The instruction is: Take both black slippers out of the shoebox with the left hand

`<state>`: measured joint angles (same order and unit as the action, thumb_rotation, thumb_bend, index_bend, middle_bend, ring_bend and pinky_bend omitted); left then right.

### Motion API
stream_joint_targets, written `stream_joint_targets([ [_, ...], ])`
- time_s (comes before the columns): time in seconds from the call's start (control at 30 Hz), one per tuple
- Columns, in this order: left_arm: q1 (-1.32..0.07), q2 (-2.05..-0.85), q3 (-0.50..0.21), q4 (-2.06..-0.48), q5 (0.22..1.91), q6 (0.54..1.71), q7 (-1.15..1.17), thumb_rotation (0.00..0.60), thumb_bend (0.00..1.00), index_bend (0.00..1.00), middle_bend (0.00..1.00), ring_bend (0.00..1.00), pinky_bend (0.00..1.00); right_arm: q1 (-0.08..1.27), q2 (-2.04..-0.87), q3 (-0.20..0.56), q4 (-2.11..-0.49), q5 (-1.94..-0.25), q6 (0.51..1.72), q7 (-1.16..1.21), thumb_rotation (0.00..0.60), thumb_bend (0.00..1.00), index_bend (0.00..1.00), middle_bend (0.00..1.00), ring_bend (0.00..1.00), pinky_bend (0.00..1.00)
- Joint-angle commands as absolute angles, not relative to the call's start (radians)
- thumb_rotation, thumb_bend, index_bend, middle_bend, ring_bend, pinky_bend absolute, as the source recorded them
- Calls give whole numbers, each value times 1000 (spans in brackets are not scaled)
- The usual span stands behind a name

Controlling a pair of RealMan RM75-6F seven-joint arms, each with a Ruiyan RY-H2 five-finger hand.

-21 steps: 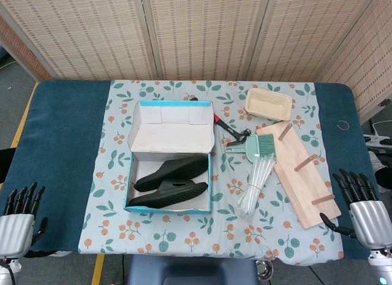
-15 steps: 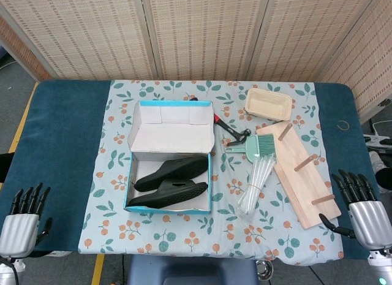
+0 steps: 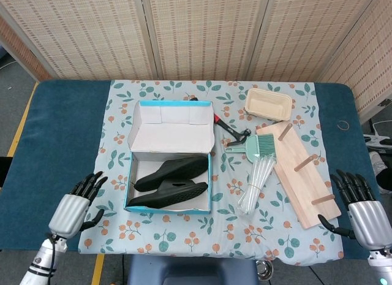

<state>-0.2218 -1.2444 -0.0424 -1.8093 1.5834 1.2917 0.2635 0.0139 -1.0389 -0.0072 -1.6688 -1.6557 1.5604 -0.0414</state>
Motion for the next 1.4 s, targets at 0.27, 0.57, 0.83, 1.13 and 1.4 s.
stream_joint_targets([
  [0.27,-400,-1261,-149,-2070,1249,1054,325,600,374,23,102,83,280,6,-1003,-15,-1663,-1670,1580,39,346,199,0,0,0,0],
  [0.57,-492,-1417,-178,-2015,1048,1080,459,600,354,149,243,185,350,3,-986,-23,-1663,-1679,1584,76,345,199,0,0,0,0],
  [0.83,-539,-1520,-164,-1935,993,1125,539,600,341,192,268,229,397,0,-979,-25,-1665,-1683,1588,88,346,199,0,0,0,0],
  [1.13,-568,-1557,-143,-1904,941,1168,626,600,341,232,318,311,462,0,-976,-23,-1666,-1675,1586,91,346,198,0,0,0,0],
  [1.4,-604,-1587,-122,-1893,903,1198,726,600,342,281,456,527,549,-3,-976,-20,-1666,-1672,1592,94,346,199,0,0,0,0],
])
